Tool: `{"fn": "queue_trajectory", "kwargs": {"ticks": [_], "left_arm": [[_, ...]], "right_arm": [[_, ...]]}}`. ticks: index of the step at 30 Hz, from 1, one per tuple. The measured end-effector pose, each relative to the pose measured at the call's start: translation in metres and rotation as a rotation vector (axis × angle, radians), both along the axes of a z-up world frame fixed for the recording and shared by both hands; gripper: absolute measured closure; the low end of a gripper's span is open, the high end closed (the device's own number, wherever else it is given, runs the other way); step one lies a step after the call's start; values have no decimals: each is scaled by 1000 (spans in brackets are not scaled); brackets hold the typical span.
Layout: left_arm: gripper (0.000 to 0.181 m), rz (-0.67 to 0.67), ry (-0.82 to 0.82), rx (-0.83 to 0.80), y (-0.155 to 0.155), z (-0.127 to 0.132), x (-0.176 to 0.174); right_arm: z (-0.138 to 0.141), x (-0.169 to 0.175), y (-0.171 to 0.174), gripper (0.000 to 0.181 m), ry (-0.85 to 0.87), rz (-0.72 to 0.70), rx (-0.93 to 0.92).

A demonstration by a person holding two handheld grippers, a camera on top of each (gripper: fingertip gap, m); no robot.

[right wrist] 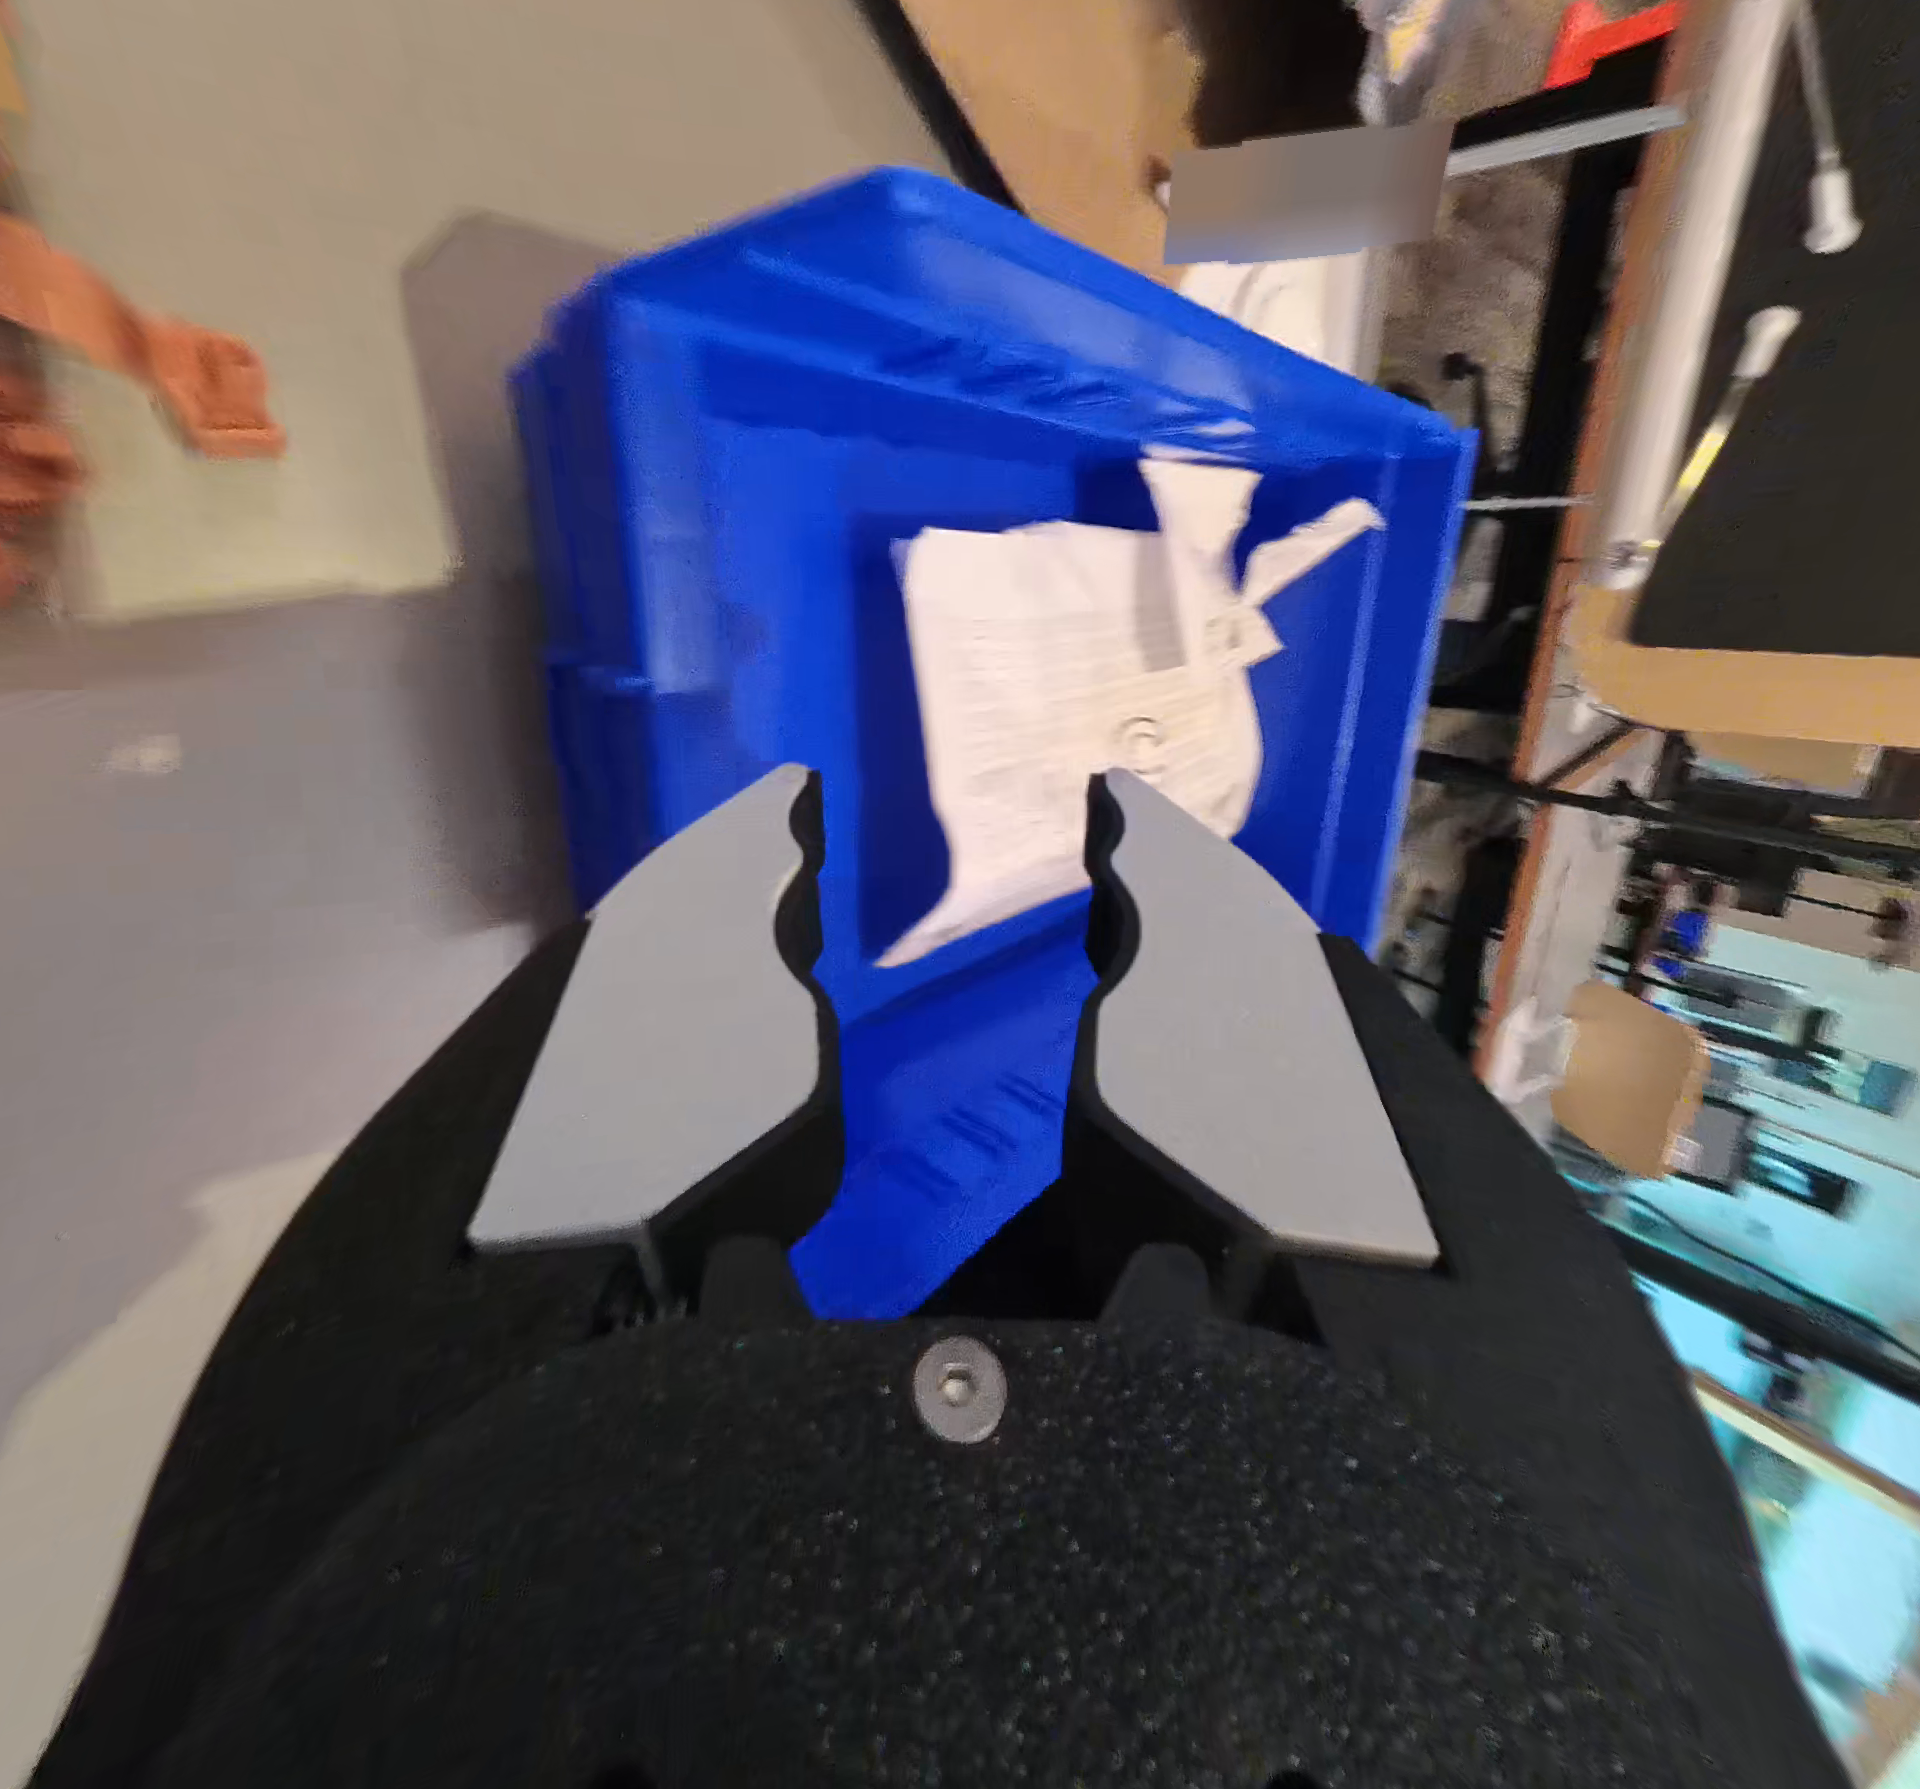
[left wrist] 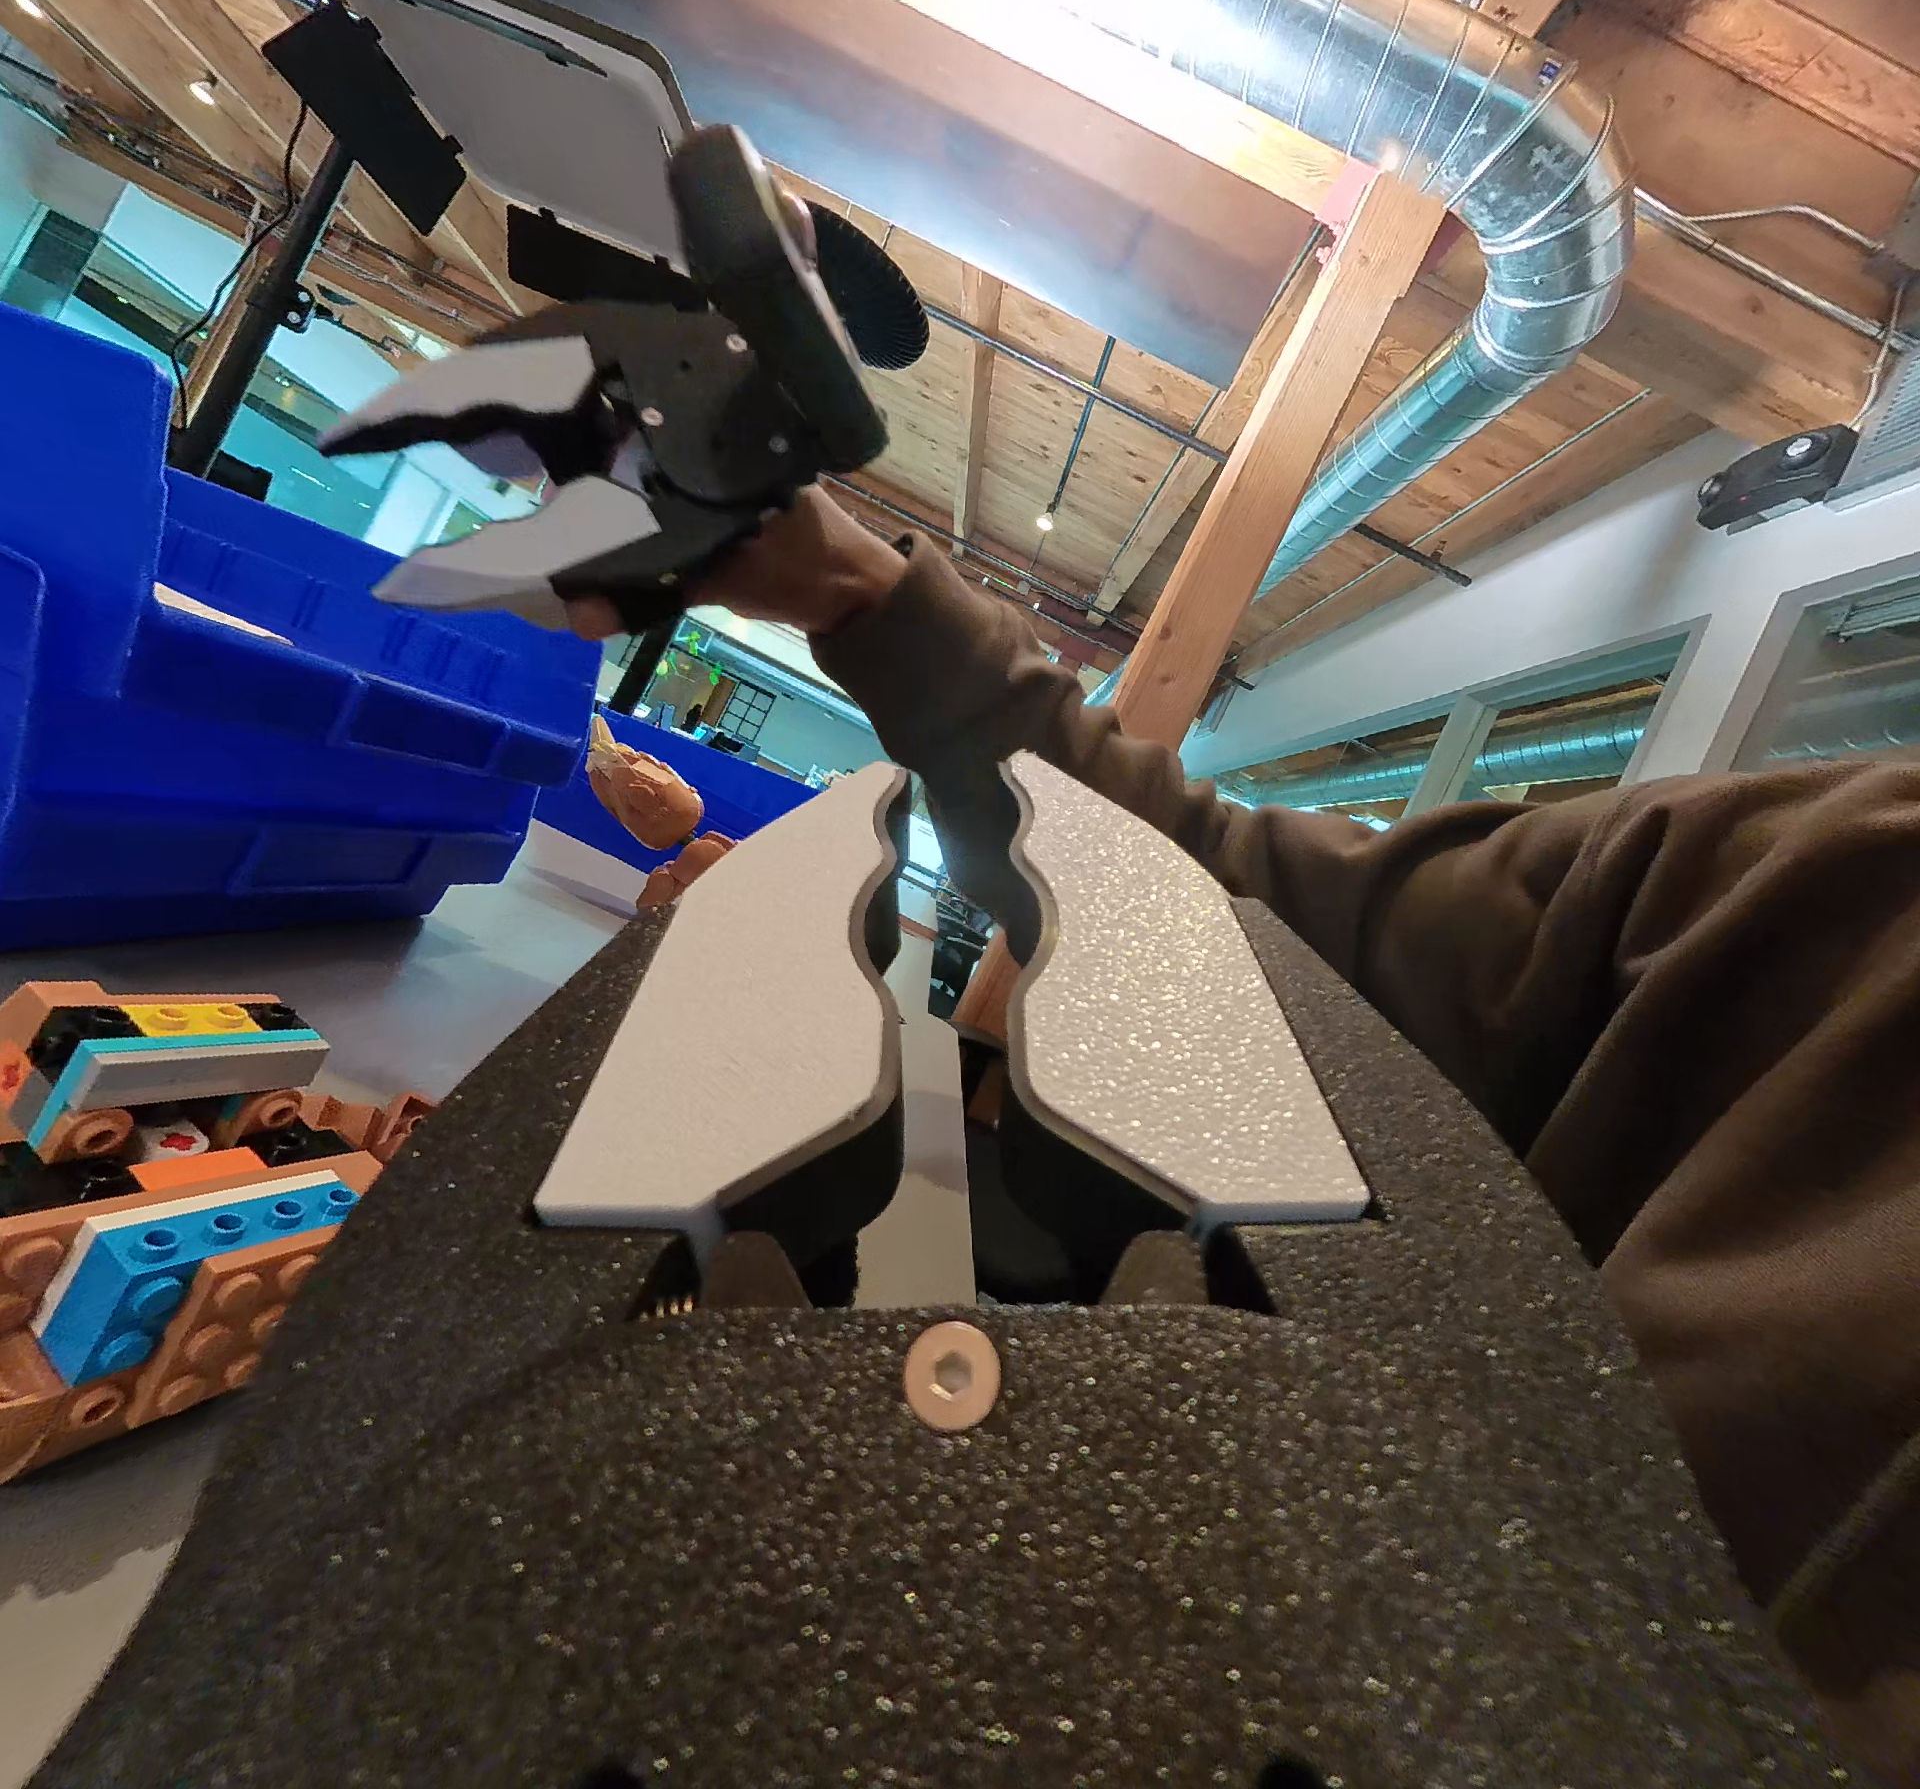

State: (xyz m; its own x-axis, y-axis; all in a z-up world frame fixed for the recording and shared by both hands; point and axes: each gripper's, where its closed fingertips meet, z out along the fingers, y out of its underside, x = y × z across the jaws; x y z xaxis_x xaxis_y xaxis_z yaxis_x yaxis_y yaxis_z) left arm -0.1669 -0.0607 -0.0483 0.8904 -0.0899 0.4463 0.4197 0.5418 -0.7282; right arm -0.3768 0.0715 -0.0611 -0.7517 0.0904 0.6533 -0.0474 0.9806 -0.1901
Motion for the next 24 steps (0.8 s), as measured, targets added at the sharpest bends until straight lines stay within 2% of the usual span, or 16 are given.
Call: {"fn": "queue_trajectory", "kwargs": {"ticks": [3,6,8,9,12,16,19,21,24], "left_arm": [[166,0,-2,4,-1,0,0],[166,2,-3,8,-2,1,-1],[166,3,-4,12,-3,1,-1],[166,2,-5,14,-3,1,-1],[165,-5,-10,21,-4,1,-1],[165,-14,-16,32,-5,2,-1],[165,-18,-18,37,-5,2,-1],[166,-15,-17,38,-6,2,-1],[166,-13,-20,43,-7,3,-1]], "right_arm": [[-6,-38,14,112,71,-25,179],[-37,-62,20,90,30,-17,356],[-56,-72,19,82,-6,4,429],[-63,-76,10,85,-6,46,409],[-65,-90,-8,114,51,142,362],[-69,-85,-9,154,4,112,370],[-54,-85,-6,180,154,141,467],[-33,-81,-3,181,263,135,486],[5,-63,-1,181,398,115,402]]}}
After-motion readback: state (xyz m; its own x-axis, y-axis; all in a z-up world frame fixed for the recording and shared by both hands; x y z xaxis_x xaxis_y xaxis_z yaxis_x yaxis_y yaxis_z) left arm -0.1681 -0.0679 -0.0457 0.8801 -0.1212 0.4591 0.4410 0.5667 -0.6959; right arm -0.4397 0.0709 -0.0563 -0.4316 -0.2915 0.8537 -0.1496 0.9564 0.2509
